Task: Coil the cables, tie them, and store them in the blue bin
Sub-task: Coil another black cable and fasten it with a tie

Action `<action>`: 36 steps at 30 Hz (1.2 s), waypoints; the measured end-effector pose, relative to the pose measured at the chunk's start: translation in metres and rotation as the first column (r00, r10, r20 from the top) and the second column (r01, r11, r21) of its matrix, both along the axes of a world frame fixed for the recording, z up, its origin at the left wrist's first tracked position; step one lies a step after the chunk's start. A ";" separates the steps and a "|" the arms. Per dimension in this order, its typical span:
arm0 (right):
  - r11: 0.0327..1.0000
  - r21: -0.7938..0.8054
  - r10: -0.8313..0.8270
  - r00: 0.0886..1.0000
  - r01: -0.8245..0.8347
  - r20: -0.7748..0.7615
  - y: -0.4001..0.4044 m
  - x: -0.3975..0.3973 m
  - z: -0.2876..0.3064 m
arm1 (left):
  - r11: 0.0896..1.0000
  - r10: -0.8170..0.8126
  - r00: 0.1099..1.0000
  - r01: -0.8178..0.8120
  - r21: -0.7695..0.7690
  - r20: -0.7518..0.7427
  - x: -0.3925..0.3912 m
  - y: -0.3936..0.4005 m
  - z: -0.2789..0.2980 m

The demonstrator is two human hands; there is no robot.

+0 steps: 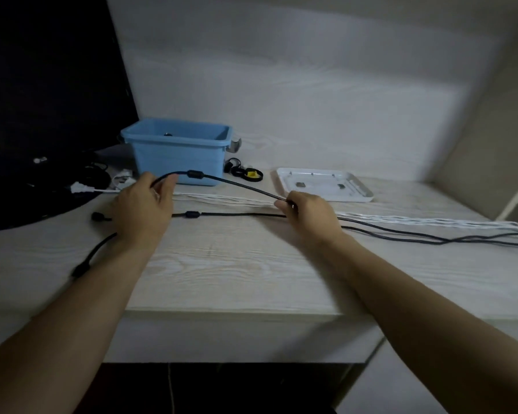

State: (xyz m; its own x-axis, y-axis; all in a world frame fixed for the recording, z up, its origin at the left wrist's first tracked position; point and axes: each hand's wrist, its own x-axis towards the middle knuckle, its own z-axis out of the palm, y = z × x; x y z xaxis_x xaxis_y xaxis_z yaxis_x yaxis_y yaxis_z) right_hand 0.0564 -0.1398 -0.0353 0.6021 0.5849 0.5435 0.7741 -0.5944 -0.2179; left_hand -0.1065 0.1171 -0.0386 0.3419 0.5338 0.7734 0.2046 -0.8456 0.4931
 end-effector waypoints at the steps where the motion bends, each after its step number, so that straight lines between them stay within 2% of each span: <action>1: 0.997 -0.051 -0.056 0.998 0.056 -0.003 -0.018 0.001 0.000 | 1.000 -0.017 1.000 0.018 -0.010 0.014 -0.002 -0.003 0.002; 5: 0.950 -0.146 -0.286 0.957 0.276 -0.052 -0.102 0.019 0.012 | 0.999 -0.046 0.999 0.046 -0.008 -0.007 -0.010 -0.020 0.021; 10: 0.814 -0.203 -0.568 0.820 0.544 -0.077 -0.191 0.026 0.022 | 0.996 -0.074 0.995 0.078 0.050 -0.069 -0.017 -0.051 0.052; 14: 0.756 -0.188 -0.655 0.731 0.627 -0.194 -0.237 0.025 0.032 | 0.986 -0.108 0.990 0.118 0.114 -0.090 -0.025 -0.085 0.074; 18: 0.735 -0.234 -0.674 0.647 0.637 -0.356 -0.271 0.018 0.035 | 0.995 -0.028 0.951 0.055 0.080 -0.306 -0.026 -0.094 0.081; 21: 0.802 -0.275 -0.597 0.695 0.530 -0.401 -0.275 0.004 0.025 | 0.999 0.027 0.898 -0.008 0.046 -0.438 -0.021 -0.086 0.079; 25: 0.889 -0.206 -0.456 0.822 0.409 -0.340 -0.248 -0.005 0.008 | 0.985 -0.105 0.828 0.163 0.057 -0.550 -0.005 -0.069 0.081; 30: 0.964 -0.142 -0.258 0.926 0.226 -0.277 -0.190 -0.004 -0.005 | 0.975 -0.107 0.892 0.181 0.130 -0.440 0.025 -0.035 0.083; 32: 0.956 -0.167 -0.280 0.923 0.242 -0.265 -0.169 -0.002 -0.010 | 0.969 -0.113 0.894 0.196 0.152 -0.433 0.036 -0.022 0.074; 36: 0.916 -0.210 -0.380 0.907 0.341 -0.183 -0.150 0.004 -0.012 | 0.963 -0.142 0.849 0.237 0.127 -0.509 0.048 -0.004 0.038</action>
State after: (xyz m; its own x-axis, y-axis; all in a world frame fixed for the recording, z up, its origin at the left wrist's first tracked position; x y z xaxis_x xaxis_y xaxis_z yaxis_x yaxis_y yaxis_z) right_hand 0.0602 -0.2898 -0.0472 0.8799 0.3771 0.2890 0.4454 -0.8664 -0.2257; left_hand -0.0588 0.1127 -0.0003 0.7823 0.2893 0.5517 0.2065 -0.9560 0.2085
